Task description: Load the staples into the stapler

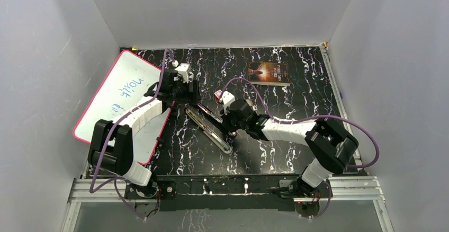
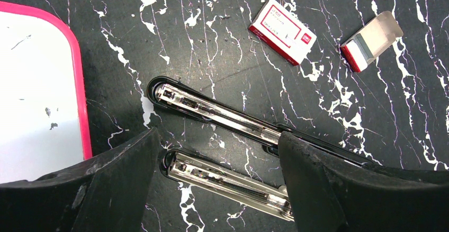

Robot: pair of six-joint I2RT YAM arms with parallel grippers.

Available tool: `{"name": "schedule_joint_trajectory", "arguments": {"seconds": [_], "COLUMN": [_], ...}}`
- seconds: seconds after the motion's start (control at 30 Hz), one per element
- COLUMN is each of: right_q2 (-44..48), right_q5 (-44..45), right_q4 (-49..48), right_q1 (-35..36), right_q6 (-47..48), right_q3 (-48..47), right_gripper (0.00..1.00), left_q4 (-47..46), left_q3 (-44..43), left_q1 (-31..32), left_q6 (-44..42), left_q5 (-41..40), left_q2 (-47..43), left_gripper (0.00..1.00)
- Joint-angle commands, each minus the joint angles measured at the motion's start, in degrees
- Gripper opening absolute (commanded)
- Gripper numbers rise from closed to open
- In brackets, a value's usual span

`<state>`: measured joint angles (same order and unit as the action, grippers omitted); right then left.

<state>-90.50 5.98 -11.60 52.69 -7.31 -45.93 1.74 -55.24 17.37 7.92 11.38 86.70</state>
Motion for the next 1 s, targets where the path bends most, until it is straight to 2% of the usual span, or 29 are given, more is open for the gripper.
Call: {"name": "schedule_joint_trajectory", "arguments": {"seconds": [0.0,0.97], "right_q2": [-0.5,2.1], "right_q5": [0.1,1.0], "right_q4": [-0.4,-3.1], "right_q1": [0.3,0.2], "right_q6": [0.1,0.0], "right_q3": [-1.5,0.2], "right_gripper": [0.00,0.00], "left_q4": [0.3,0.2], "left_q3": [-2.2,-2.2], "left_q1": [-0.3,-0.3], "left_q6": [-0.4,-0.4], "left_q5": [0.8,0.7], "left_q2": [-0.8,-0.9], "left_gripper": [0.81,0.81]}}
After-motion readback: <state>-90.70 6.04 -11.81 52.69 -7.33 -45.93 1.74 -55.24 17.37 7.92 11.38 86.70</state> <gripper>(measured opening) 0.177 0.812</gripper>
